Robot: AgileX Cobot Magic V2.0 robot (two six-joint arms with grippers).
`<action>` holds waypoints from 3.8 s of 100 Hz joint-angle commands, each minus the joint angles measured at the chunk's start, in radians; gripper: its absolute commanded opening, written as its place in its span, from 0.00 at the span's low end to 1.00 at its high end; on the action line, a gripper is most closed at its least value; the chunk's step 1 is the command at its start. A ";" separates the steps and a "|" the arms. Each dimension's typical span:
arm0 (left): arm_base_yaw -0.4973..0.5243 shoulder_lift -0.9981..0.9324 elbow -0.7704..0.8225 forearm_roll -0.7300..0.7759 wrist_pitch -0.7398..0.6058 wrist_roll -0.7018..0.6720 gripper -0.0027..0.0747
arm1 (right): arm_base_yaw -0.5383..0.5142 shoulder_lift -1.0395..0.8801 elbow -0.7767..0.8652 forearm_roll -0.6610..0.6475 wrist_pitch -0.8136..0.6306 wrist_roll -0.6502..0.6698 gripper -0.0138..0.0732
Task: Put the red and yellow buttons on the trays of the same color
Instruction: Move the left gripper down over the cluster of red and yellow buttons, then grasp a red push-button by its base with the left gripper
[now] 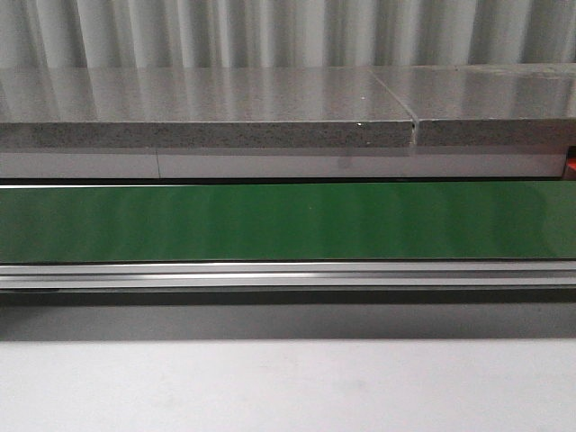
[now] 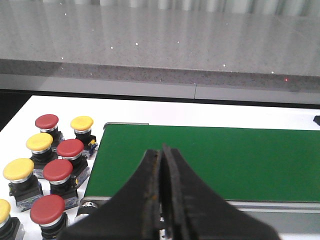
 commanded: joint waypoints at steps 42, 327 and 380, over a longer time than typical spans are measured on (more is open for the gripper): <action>-0.008 0.391 -0.226 -0.009 0.011 -0.006 0.06 | -0.002 -0.021 -0.019 -0.003 -0.084 -0.009 0.09; 0.394 1.524 -0.859 -0.074 0.407 -0.032 0.60 | -0.002 -0.021 -0.019 -0.003 -0.084 -0.009 0.09; 0.394 1.524 -0.859 -0.074 0.404 -0.032 0.60 | -0.002 -0.021 -0.019 -0.003 -0.084 -0.009 0.09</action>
